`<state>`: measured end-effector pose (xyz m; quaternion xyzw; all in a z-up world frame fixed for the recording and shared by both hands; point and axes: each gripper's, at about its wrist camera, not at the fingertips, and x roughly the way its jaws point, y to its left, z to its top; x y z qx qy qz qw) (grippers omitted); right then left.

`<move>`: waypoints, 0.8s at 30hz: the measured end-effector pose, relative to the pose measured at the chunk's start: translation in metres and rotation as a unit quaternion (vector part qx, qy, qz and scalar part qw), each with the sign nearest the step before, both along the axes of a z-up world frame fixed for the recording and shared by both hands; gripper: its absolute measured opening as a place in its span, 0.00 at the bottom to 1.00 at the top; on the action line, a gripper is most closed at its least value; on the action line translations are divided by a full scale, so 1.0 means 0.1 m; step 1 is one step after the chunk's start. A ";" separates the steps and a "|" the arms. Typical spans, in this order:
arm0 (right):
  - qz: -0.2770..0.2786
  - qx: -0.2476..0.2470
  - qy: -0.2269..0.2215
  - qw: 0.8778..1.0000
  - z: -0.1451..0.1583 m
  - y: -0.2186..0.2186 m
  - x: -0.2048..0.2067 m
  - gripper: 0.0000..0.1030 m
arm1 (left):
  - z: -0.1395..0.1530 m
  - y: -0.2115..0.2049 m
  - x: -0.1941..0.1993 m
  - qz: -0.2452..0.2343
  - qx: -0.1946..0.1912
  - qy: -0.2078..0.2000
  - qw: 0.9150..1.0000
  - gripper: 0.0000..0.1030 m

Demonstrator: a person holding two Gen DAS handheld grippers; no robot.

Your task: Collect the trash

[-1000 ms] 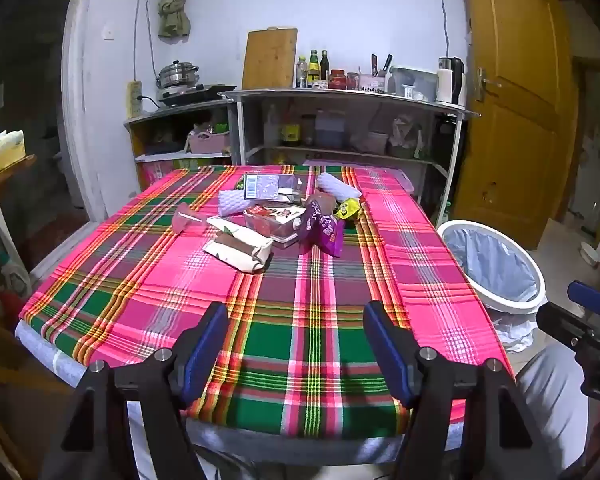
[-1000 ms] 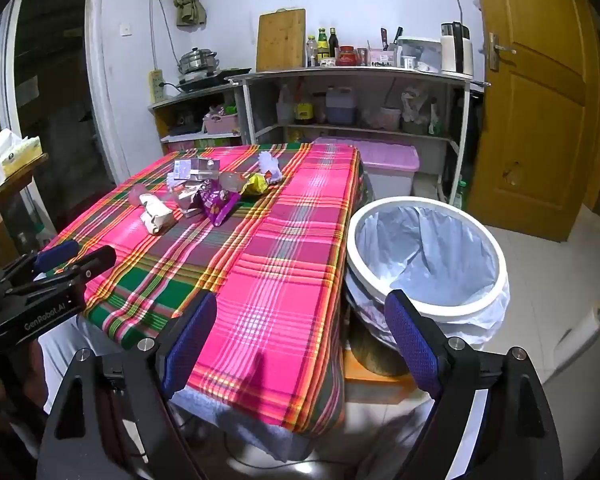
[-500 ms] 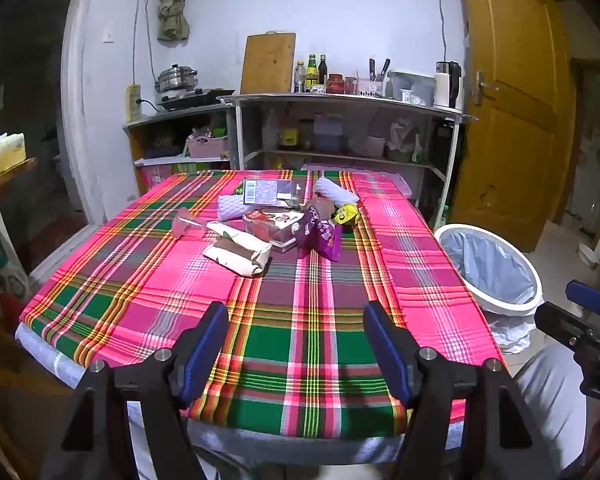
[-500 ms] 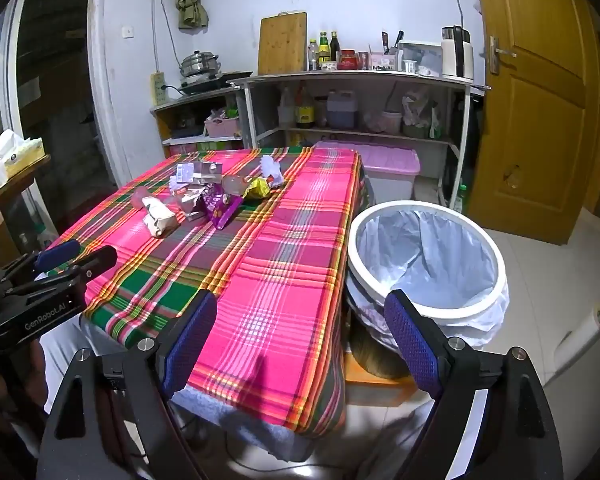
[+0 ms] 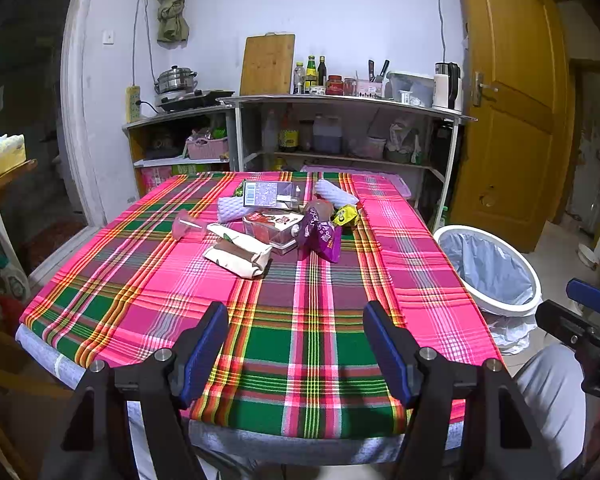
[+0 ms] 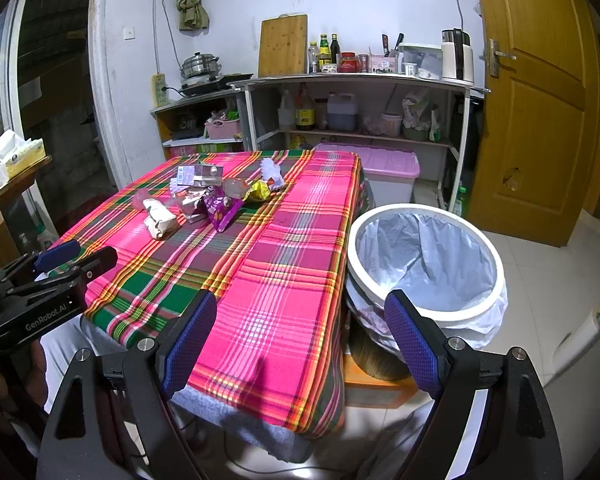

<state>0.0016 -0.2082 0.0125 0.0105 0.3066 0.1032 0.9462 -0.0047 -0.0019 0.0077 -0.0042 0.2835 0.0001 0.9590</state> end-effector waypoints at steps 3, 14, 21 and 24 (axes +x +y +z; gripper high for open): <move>0.000 0.000 0.000 1.000 0.00 0.00 0.00 0.84 | 0.01 -0.01 0.01 0.000 0.000 0.000 1.000 0.67; 0.000 0.000 -0.001 1.000 -0.01 0.00 0.00 0.84 | 0.04 -0.04 -0.01 -0.003 0.003 -0.001 1.000 0.67; 0.000 0.000 -0.002 1.000 -0.01 0.00 0.00 0.84 | 0.04 -0.02 -0.01 -0.003 0.001 -0.003 1.000 0.67; 0.000 0.000 -0.002 1.000 0.05 -0.01 -0.01 0.84 | 0.05 -0.03 -0.01 -0.004 0.001 -0.003 1.000 0.67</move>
